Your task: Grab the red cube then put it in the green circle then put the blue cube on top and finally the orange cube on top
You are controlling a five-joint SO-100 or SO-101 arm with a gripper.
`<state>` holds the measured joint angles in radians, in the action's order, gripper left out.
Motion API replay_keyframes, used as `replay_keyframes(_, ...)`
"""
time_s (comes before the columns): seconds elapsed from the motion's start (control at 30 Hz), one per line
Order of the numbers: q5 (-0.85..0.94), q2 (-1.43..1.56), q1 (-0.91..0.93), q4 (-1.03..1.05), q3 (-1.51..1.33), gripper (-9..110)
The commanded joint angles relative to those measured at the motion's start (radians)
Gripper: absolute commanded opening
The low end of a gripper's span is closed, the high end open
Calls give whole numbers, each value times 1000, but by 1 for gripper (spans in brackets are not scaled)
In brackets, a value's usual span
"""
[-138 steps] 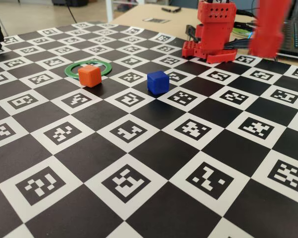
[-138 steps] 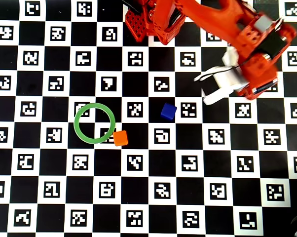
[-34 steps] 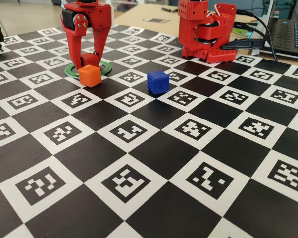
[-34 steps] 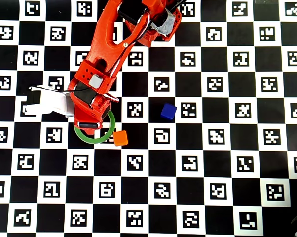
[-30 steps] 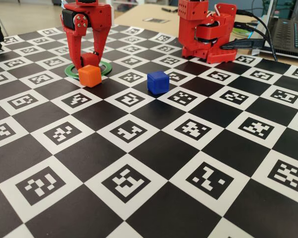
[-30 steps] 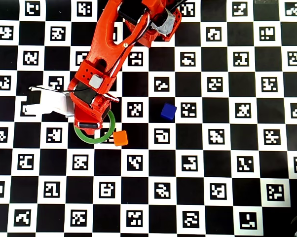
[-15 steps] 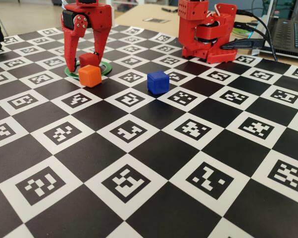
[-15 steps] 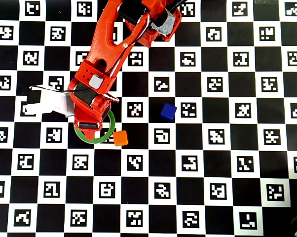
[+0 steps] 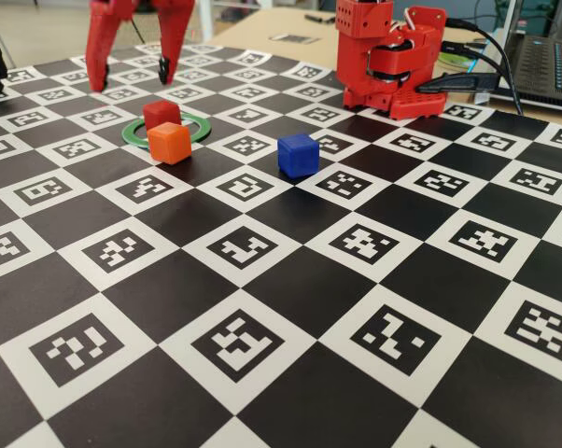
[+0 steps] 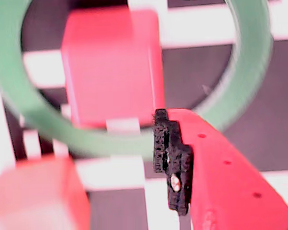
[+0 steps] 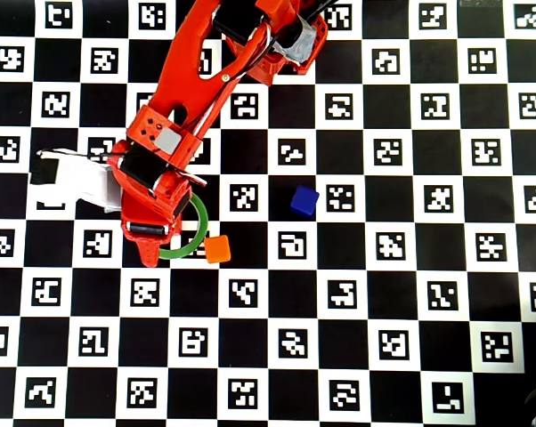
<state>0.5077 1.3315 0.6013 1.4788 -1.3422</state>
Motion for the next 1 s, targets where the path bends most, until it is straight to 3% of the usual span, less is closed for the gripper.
replay_keyframes(0.0, -5, 137, 3, 146, 179, 40)
replay_keyframes(0.23, -110, 281, -40, 305, 115, 40)
replay_keyframes(0.63, -241, 518, -314, 149, -385, 40)
replay_keyframes(0.97, -505, 517, -618, 64, -517, 45)
